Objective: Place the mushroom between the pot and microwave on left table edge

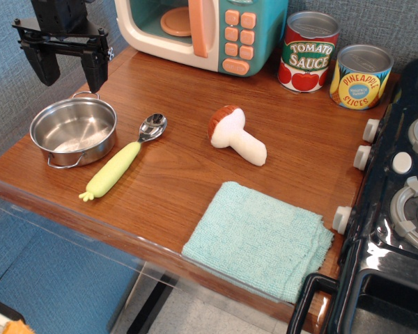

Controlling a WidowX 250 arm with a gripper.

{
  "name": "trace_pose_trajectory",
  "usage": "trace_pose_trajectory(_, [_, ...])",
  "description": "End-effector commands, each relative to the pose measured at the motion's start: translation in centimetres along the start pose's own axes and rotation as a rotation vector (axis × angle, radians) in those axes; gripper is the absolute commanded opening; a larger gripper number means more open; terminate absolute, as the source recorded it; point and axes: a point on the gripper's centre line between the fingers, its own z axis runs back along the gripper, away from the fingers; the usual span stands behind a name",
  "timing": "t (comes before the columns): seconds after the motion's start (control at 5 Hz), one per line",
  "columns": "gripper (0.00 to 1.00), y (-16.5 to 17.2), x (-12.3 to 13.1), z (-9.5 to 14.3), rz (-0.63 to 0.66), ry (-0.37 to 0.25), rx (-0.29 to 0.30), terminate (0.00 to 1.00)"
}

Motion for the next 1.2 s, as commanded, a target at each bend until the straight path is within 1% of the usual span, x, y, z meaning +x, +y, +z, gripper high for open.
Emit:
trace_pose_trajectory(0.0, [1.00,0.0,0.0,0.0,0.000,0.000,0.000,0.00])
trace_pose_trajectory(0.2, [1.00,-4.8,0.8,-0.4,-0.079,-0.007,-0.038,0.00])
trace_pose_trajectory(0.4, [1.00,-9.2,1.2,-0.1,-0.155,-0.026,-0.066,0.00])
trace_pose_trajectory(0.6, [1.00,-12.7,1.9,-0.2,-0.218,-0.045,-0.091,0.00])
trace_pose_trajectory(0.8, [1.00,-14.7,3.5,-1.3,-0.230,-0.049,-0.087,0.00])
trace_pose_trajectory(1.0, [1.00,-15.7,4.7,-2.2,-0.226,-0.048,-0.087,0.00])
